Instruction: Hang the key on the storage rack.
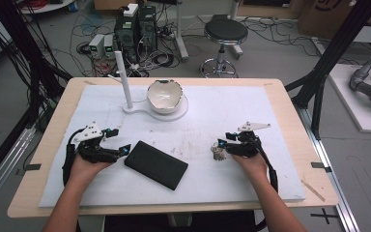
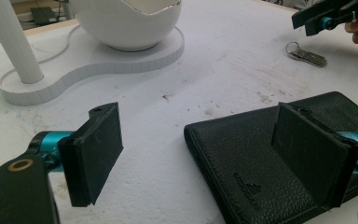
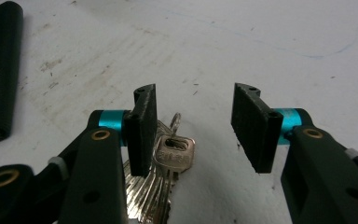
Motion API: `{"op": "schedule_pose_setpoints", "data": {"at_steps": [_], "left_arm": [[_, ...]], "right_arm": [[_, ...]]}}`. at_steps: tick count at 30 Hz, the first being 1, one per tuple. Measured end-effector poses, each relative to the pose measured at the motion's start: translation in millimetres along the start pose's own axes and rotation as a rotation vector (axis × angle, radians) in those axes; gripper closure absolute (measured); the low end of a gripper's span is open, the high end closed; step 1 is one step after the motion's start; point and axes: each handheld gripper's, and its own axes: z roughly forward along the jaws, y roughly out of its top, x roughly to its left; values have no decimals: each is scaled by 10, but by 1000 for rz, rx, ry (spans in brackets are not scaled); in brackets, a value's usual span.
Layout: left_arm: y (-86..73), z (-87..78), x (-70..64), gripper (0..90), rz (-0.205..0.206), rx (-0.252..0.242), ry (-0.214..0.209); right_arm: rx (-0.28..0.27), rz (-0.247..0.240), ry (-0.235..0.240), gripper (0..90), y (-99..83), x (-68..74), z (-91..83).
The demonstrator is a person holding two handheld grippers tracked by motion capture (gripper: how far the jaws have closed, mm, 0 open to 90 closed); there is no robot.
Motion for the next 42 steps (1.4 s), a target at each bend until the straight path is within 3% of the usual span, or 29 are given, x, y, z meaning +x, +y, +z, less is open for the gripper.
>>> {"op": "schedule_pose_setpoints", "data": {"at_steps": [11, 13, 16, 21, 26, 30, 37, 42], "left_arm": [[-2, 1, 2, 162, 1, 5, -1], [-3, 4, 6, 162, 2, 6, -2], [-4, 5, 7, 162, 0, 5, -1], [-2, -3, 8, 162, -3, 1, 1], [1, -7, 5, 162, -2, 1, 0], [5, -10, -4, 162, -1, -4, 1], [8, -23, -7, 162, 1, -2, 10], [7, -23, -2, 162, -4, -1, 6]], "right_arm": [[61, 11, 4, 683, 17, 40, 173], [63, 11, 9, 731, 16, 43, 185], [76, 7, 19, 883, 14, 51, 186], [35, -12, 29, 900, 71, 84, 110], [-44, -52, 56, 900, 204, 190, -76], [-61, -79, 61, 900, 298, 246, -142], [-115, -109, 79, 900, 609, 327, -236], [-128, -165, 80, 900, 873, 411, -292]]}}
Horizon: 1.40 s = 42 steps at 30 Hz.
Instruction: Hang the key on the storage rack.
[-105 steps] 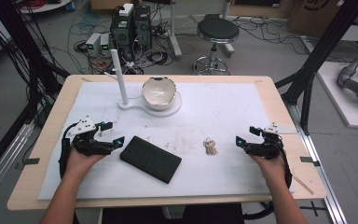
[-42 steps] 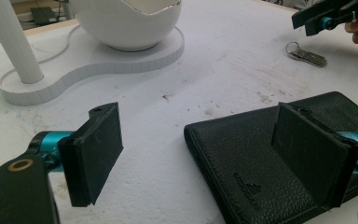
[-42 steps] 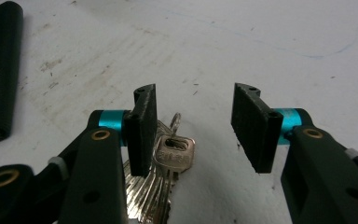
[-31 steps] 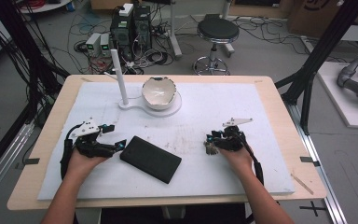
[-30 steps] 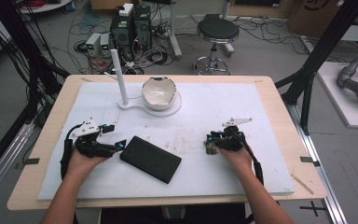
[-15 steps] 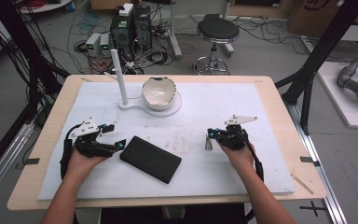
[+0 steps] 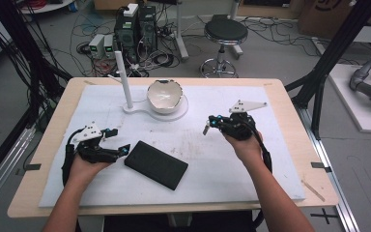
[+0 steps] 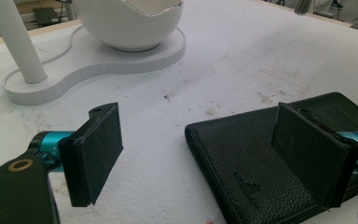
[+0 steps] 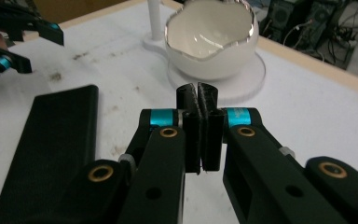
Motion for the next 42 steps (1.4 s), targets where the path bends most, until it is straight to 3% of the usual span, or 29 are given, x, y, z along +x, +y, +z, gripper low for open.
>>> {"op": "schedule_pose_setpoints", "data": {"at_steps": [15, 17, 21, 24, 27, 42], "left_arm": [[-22, -94, -21, 162, 8, 9, 4], [-29, -113, -19, 162, 8, 11, 5], [-47, -151, -6, 162, 5, 11, 17], [-53, -174, 7, 162, 4, 9, 21], [-53, -182, 12, 162, 4, 7, 23], [-55, -170, 11, 162, -1, 0, 12]], "right_arm": [[-34, -125, 47, 900, 932, 78, 166], [-39, -129, 53, 900, 986, 88, 187], [-36, -180, 72, 900, 1253, 153, 348], [-36, -199, 83, 900, 1334, 192, 412], [-53, -244, 115, 900, 1503, 309, 571], [-35, -259, 178, 900, 1988, 593, 1138]]}}
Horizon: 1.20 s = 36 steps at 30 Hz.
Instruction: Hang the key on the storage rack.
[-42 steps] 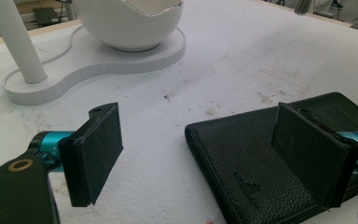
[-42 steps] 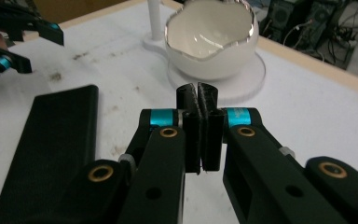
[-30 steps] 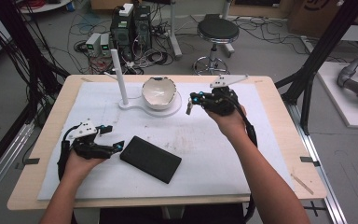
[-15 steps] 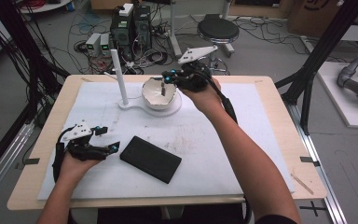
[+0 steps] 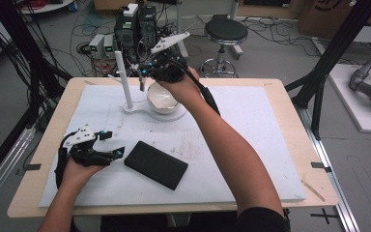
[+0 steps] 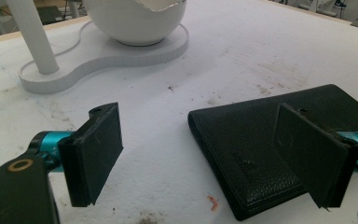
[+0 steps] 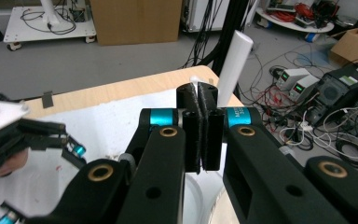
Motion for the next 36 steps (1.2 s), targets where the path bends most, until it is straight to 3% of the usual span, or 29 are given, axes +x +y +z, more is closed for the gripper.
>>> {"op": "schedule_pose_setpoints", "data": {"at_steps": [5, 19, 36], "left_arm": [[-5, 3, 3, 162, -2, 0, -1], [-20, 24, 8, 162, -5, 3, -6], [-24, 32, 20, 162, -5, 7, -7]], "right_arm": [[14, -11, 1, 900, 165, -17, 265], [69, -32, 10, 900, 270, 26, 845], [82, 31, -21, 900, 188, -122, 1018]]}}
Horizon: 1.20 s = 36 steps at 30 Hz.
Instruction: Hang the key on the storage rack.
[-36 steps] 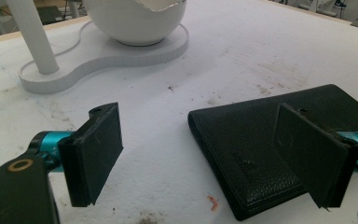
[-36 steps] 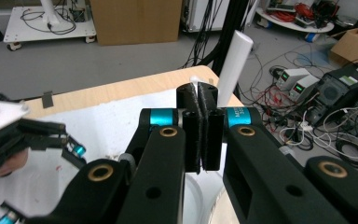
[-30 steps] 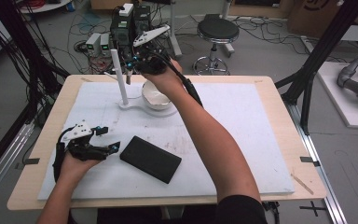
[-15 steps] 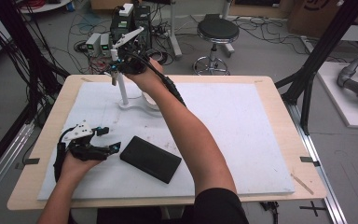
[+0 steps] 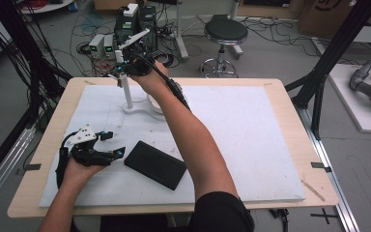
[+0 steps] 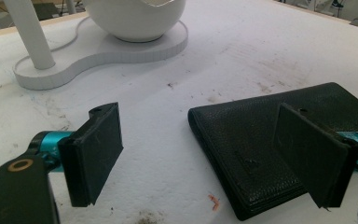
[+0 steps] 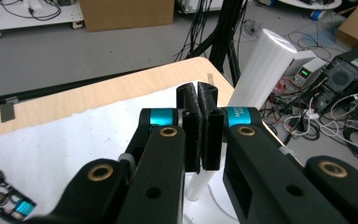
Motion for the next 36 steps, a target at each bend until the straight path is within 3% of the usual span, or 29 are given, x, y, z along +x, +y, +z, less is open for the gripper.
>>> {"op": "schedule_pose_setpoints", "data": {"at_steps": [3, 5, 12, 13, 18, 19, 20, 21, 22, 25, 26, 27, 36], "left_arm": [[1, -2, -1, 162, 0, -2, -2], [1, -4, -2, 162, -4, -4, -1], [1, 8, -9, 162, -2, -2, -5], [2, 10, -10, 162, -1, -2, -5], [10, 15, -20, 162, 1, -1, -7], [12, 19, -24, 162, 0, 0, -9], [14, 20, -27, 162, 2, 0, -9], [16, 24, -32, 162, 2, -1, -10], [19, 25, -33, 162, 4, 1, -9], [24, 35, -43, 162, -1, -3, -12], [26, 36, -45, 162, -1, -4, -12], [28, 38, -45, 162, 1, -6, -12], [40, 44, -46, 161, 2, -5, -6]], "right_arm": [[2, 22, -19, 886, -14, -13, 14], [-26, 58, -37, 821, -33, -23, -19], [-20, 59, -51, 697, -118, -48, -223], [-21, 49, -65, 650, -174, -45, -333], [-35, 55, -74, 587, -307, -55, -588], [-35, 52, -76, 560, -381, -63, -719], [-35, 52, -76, 560, -381, -63, -719], [-36, 56, -78, 528, -462, -57, -852], [-36, 56, -78, 528, -462, -57, -852], [-40, 62, -87, 484, -613, -47, -1052], [-52, 64, -106, 456, -724, -37, -1195], [-52, 64, -106, 456, -724, -37, -1195], [-85, 127, -146, 370, -1184, -49, -1748]]}}
